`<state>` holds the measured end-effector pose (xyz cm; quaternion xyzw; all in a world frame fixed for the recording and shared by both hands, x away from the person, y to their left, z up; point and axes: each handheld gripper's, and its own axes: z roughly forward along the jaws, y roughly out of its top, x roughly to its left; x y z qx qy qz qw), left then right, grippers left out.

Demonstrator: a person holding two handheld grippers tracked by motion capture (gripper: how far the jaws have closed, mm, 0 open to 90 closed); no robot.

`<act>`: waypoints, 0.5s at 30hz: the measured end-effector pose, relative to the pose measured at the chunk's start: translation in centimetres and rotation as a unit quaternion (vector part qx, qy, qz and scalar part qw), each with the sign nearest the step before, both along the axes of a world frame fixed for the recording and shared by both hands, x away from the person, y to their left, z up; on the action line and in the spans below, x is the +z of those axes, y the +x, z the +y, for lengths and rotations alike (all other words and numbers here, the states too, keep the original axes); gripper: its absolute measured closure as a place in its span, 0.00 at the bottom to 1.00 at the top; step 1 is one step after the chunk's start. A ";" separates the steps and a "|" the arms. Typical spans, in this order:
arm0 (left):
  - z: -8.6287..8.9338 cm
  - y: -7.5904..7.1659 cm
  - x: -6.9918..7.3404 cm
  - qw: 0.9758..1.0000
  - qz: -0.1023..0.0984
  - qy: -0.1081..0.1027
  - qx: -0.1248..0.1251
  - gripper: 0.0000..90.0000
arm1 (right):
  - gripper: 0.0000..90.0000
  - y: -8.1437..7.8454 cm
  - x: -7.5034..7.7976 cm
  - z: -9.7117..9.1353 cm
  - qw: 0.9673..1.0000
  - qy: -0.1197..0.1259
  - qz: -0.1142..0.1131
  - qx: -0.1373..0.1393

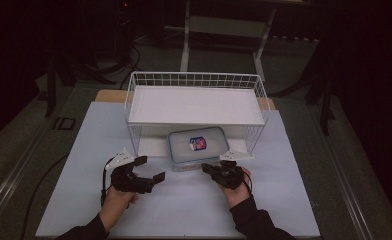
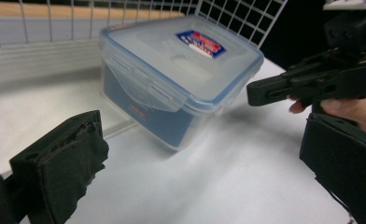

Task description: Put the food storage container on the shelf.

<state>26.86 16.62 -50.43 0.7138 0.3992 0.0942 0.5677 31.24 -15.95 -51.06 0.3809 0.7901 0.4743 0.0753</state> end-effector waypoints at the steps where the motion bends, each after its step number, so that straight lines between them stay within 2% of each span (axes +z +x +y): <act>1: 0.0 0.0 0.0 1.000 -0.005 0.003 0.001 0.00 | 1.00 0.2 -0.1 0.1 1.000 -0.003 0.000 -0.002; 4: -0.1 -0.2 0.1 1.000 -0.013 0.007 0.005 0.00 | 1.00 0.7 -0.3 0.4 1.000 -0.001 0.002 -0.007; 15: -0.5 0.0 -0.2 1.000 -0.015 0.019 0.003 0.00 | 1.00 2.9 -0.4 1.5 1.000 -0.005 -0.006 -0.030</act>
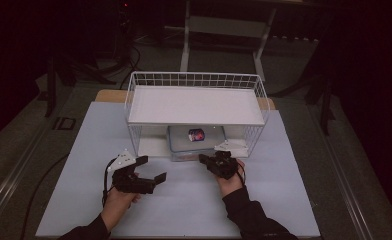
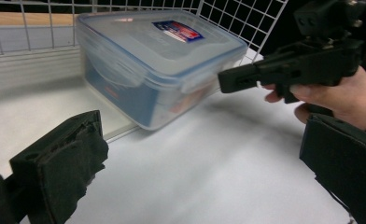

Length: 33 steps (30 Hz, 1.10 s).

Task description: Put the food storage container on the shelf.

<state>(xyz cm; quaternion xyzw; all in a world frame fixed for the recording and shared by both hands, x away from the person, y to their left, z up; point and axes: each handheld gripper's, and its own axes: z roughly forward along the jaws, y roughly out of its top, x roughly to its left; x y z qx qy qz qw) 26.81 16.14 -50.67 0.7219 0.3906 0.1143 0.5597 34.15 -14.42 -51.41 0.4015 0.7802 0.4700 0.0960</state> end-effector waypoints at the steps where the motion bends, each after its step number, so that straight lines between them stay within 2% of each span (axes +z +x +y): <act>1: 0.0 0.0 0.0 1.000 -0.001 0.000 -0.001 0.00 | 1.00 0.2 0.0 0.1 1.000 -0.002 -0.002 -0.001; 12: 0.0 -0.2 0.1 1.000 -0.014 0.003 -0.006 0.00 | 1.00 2.6 0.1 1.2 1.000 0.000 -0.004 -0.021; 18: -0.1 -0.3 0.1 1.000 -0.017 0.003 -0.012 0.00 | 1.00 3.4 0.3 1.8 1.000 -0.003 -0.013 -0.024; 19: -0.1 -0.3 0.1 1.000 -0.018 0.003 -0.012 0.00 | 1.00 3.5 0.3 1.9 1.000 -0.001 -0.007 -0.019; 23: -0.2 -0.3 0.0 1.000 -0.018 0.003 -0.013 0.00 | 1.00 3.7 -0.1 2.9 0.999 -0.026 -0.017 -0.013; 33: -0.3 -0.3 -0.1 1.000 -0.017 0.008 -0.013 0.00 | 1.00 3.8 -0.3 3.4 1.000 -0.020 -0.018 -0.009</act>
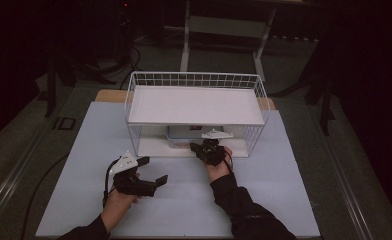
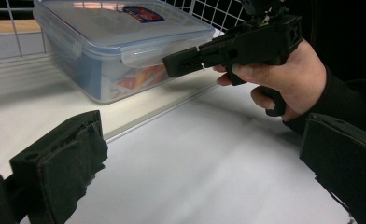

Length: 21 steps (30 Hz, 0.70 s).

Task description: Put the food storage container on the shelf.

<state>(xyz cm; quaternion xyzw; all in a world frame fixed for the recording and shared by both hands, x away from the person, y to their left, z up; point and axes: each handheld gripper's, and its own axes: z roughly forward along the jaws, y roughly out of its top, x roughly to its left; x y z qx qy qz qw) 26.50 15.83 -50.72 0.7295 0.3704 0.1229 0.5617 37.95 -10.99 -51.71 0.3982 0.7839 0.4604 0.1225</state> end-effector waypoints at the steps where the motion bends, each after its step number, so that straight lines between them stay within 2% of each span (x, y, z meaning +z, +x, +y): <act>1: 0.0 0.0 0.0 1.000 -0.001 0.001 0.001 0.00 | 1.00 0.0 0.0 0.0 1.000 0.001 0.001 0.001; 6: 0.0 -0.1 0.2 1.000 -0.004 -0.001 0.002 0.00 | 0.99 -0.5 0.4 -0.3 1.000 0.022 0.001 0.007; 12: 0.1 0.0 0.7 1.000 -0.013 0.003 0.008 0.00 | 0.87 -1.9 1.0 -1.0 0.999 0.035 -0.008 0.011; 14: 0.1 0.0 0.9 1.000 -0.014 0.004 0.009 0.00 | 0.78 -2.3 1.0 -1.1 0.999 0.035 -0.008 0.011; 17: 0.2 0.0 1.1 1.000 -0.013 0.004 0.008 0.00 | 0.51 -2.9 0.9 -1.4 0.999 0.042 -0.012 0.013; 18: 0.2 -0.1 1.2 1.000 -0.014 0.002 0.009 0.00 | 0.45 -3.1 0.9 -1.5 0.999 0.048 -0.010 0.013; 20: 0.2 -0.1 1.4 1.000 -0.017 0.004 0.009 0.00 | 0.31 -3.4 0.9 -1.7 0.998 0.059 -0.003 0.028; 21: 0.2 -0.2 1.5 1.000 -0.015 0.002 0.008 0.00 | 0.29 -3.6 0.9 -1.7 0.998 0.062 0.001 0.035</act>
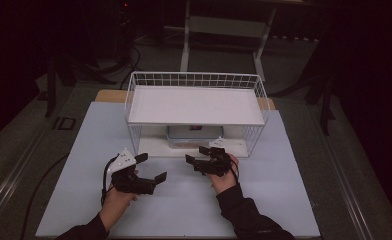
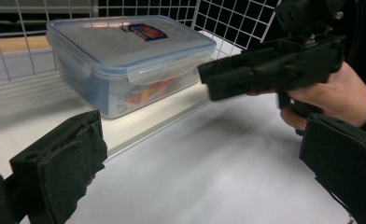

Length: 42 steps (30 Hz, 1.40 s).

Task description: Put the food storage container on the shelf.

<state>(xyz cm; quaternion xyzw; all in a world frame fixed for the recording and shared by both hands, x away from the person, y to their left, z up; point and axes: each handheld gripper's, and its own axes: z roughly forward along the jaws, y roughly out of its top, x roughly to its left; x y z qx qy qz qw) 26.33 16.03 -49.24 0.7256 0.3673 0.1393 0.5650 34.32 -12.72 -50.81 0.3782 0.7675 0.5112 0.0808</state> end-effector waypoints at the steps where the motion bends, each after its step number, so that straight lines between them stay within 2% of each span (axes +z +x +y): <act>1: 0.0 -0.1 0.1 1.000 0.000 0.000 -0.001 0.00 | 0.27 -0.2 0.0 -0.1 1.000 0.004 -0.001 0.006; 4: 0.2 -0.3 0.5 1.000 -0.004 0.001 -0.002 0.00 | 0.17 -0.9 0.2 -0.4 1.000 0.000 0.001 0.016; 10: 1.0 -0.8 0.8 1.000 -0.004 0.008 0.005 0.00 | 0.17 -2.5 0.8 -1.4 1.000 0.008 -0.003 0.022; 15: 1.8 -1.3 0.9 1.000 -0.001 0.006 0.008 0.00 | 0.17 -3.9 1.3 -2.3 1.000 0.003 -0.015 0.026; 18: 2.6 -1.8 0.9 1.000 0.001 0.006 0.012 0.00 | 0.17 -5.1 1.5 -3.8 0.999 0.005 -0.025 0.020; 23: 3.2 -2.4 0.9 1.000 0.002 0.008 0.013 0.00 | 0.17 -6.9 1.5 -5.8 0.999 -0.004 -0.041 0.008; 27: 3.5 -3.0 0.8 1.000 0.002 0.011 0.012 0.00 | 0.17 -8.1 1.3 -6.9 0.999 -0.003 -0.035 0.006; 35: 4.3 -3.6 0.6 1.000 -0.003 0.011 0.005 0.00 | 0.17 -10.0 2.4 -9.3 0.998 0.003 -0.060 -0.010; 42: 4.8 -3.6 0.4 1.000 -0.004 0.008 -0.002 0.00 | 0.17 -11.0 2.3 -11.5 0.997 -0.001 -0.069 -0.019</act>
